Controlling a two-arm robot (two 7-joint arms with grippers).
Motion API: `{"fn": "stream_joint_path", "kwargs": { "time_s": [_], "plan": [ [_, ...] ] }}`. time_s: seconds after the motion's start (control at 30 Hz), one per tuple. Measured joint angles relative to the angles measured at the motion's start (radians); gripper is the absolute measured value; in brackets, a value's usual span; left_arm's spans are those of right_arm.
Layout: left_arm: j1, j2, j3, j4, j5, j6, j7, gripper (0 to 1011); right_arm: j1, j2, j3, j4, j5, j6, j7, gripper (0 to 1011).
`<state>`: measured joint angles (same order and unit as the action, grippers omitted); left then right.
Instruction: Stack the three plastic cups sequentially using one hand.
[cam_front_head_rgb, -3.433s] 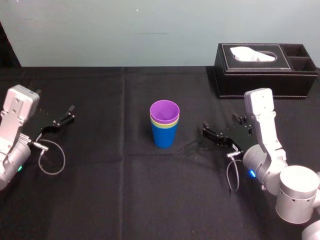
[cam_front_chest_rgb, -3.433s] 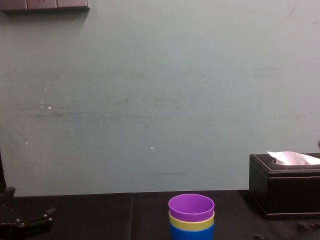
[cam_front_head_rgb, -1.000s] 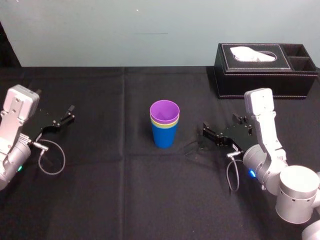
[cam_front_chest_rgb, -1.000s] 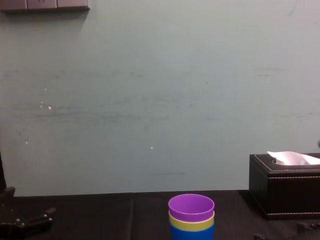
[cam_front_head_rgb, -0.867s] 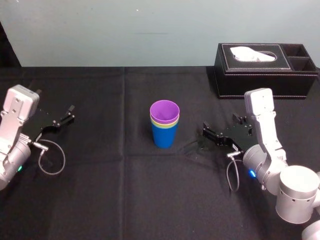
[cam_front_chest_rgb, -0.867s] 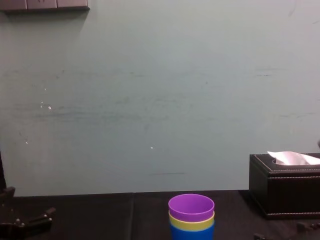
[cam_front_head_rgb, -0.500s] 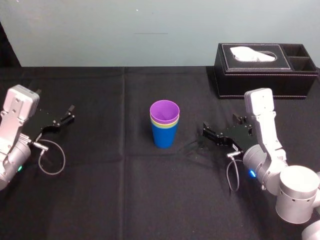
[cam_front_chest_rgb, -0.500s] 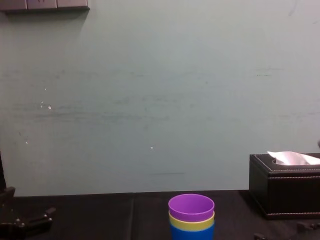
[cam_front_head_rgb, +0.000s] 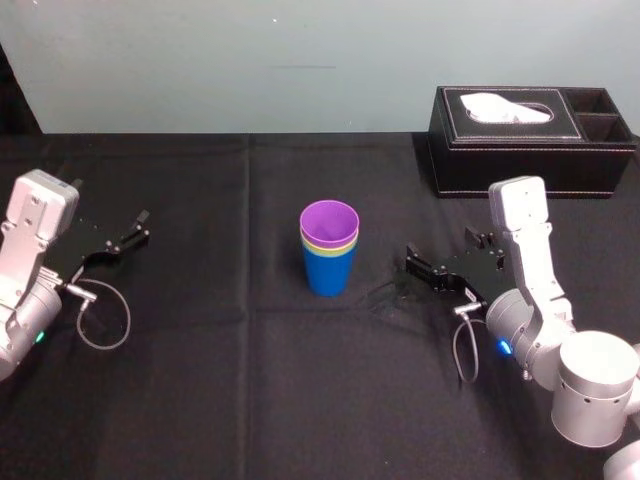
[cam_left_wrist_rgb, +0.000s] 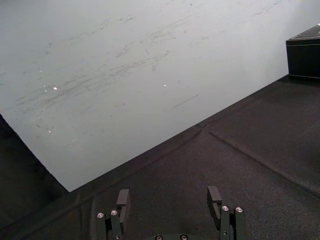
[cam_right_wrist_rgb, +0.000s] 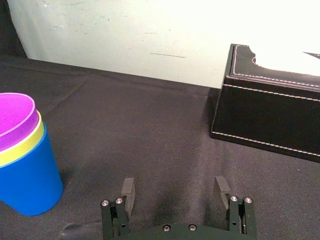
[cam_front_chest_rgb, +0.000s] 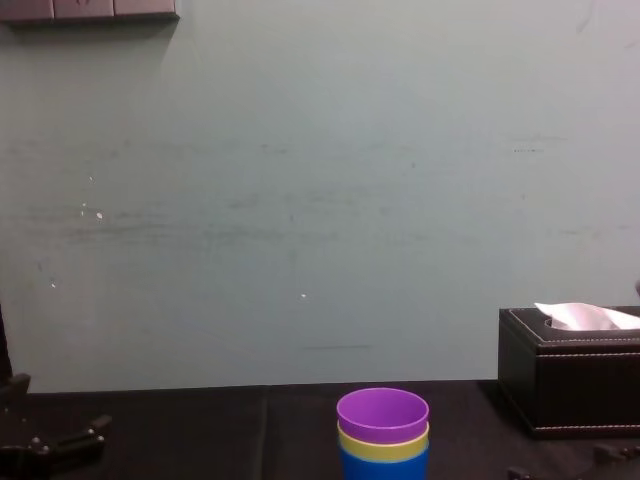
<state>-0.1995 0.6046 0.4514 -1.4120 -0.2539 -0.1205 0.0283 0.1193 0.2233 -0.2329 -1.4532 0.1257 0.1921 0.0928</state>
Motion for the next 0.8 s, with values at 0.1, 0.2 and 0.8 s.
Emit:
{"fn": "stream_joint_path", "kwargs": {
  "time_s": [0.1, 0.2, 0.8],
  "plan": [
    [0.000, 0.000, 0.000, 0.000, 0.000, 0.000, 0.000, 1011, 0.000, 0.000, 0.000, 0.000, 0.000, 0.000, 0.000, 1004],
    [0.000, 0.000, 0.000, 0.000, 0.000, 0.000, 0.000, 1011, 0.000, 0.000, 0.000, 0.000, 0.000, 0.000, 0.000, 1004],
    [0.000, 0.000, 0.000, 0.000, 0.000, 0.000, 0.000, 1011, 0.000, 0.000, 0.000, 0.000, 0.000, 0.000, 0.000, 1004]
  ]
}}
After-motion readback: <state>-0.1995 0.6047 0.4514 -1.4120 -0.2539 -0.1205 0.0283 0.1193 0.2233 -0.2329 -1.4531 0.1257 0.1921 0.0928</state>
